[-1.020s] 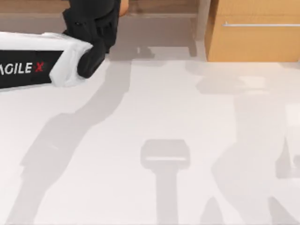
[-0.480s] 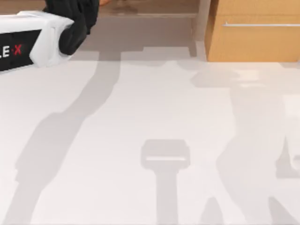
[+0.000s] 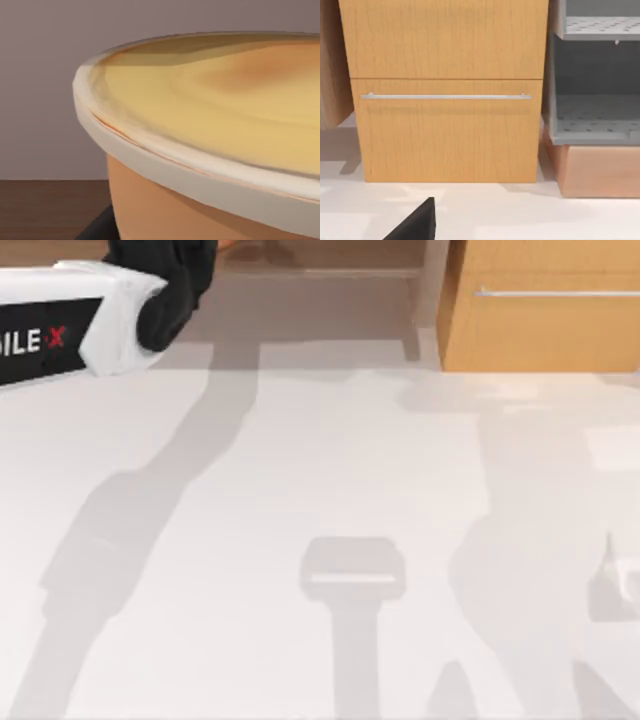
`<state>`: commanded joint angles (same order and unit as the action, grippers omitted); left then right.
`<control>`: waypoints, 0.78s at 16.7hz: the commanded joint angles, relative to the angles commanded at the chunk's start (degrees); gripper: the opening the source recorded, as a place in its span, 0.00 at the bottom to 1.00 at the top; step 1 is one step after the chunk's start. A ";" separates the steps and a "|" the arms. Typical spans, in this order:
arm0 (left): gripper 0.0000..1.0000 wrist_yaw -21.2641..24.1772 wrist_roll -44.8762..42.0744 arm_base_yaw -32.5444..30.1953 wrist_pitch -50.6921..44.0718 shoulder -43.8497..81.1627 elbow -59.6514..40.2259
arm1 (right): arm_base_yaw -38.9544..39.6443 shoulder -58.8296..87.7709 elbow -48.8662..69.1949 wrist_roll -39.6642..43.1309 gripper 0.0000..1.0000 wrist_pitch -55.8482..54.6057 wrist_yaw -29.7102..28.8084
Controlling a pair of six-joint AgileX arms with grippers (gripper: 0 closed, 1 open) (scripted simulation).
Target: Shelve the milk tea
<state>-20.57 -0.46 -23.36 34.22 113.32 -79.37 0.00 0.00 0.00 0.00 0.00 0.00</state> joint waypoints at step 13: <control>0.30 1.33 0.10 1.35 1.33 5.57 -4.35 | 0.00 0.00 0.00 0.00 1.00 0.00 0.00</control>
<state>-19.23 -0.36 -22.01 35.54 118.89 -83.71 0.00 0.00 0.00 0.00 0.00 0.00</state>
